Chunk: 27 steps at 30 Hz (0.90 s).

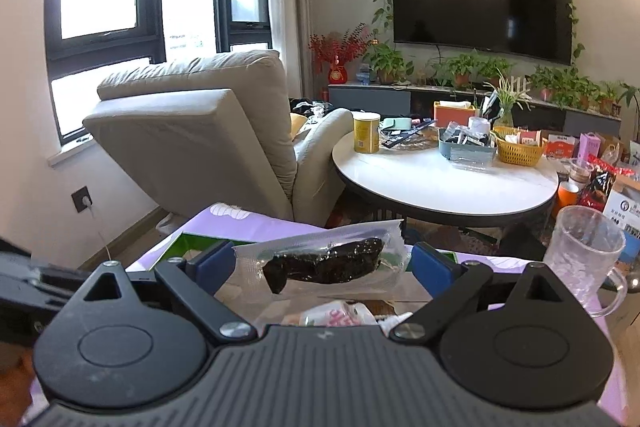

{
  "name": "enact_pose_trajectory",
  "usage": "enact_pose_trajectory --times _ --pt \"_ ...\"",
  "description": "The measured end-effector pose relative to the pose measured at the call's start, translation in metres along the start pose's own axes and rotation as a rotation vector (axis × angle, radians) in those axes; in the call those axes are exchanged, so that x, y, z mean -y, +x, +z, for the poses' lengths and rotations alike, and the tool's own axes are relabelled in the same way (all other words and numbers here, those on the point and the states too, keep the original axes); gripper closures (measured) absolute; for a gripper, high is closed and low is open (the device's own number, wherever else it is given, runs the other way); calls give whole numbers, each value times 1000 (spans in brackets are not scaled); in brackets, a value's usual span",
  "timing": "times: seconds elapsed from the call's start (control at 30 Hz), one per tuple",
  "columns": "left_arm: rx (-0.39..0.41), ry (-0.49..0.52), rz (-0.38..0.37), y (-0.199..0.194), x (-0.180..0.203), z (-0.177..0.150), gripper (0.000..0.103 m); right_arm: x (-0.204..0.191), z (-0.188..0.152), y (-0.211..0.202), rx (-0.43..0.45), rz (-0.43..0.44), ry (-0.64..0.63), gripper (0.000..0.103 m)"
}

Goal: Organize snacks
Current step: 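Lower the dark pack and white bag into the green box and release both, then grasp the orange cake pack with the right tool while the left tool grasps a clear snack pack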

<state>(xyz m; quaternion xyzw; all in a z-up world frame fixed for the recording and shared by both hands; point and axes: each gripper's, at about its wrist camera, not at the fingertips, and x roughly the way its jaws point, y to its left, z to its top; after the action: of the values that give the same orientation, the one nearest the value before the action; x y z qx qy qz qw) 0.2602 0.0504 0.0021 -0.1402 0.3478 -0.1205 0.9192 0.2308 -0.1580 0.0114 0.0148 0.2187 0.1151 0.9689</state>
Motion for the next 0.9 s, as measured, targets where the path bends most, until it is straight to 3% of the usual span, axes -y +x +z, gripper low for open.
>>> enact_pose_trajectory --times 0.3,0.9 --pt "-4 -23 0 -8 -5 -7 55 9 -5 -3 -33 17 90 41" --pt "45 -29 33 -55 -14 -21 54 21 -23 -56 -68 0 106 41"
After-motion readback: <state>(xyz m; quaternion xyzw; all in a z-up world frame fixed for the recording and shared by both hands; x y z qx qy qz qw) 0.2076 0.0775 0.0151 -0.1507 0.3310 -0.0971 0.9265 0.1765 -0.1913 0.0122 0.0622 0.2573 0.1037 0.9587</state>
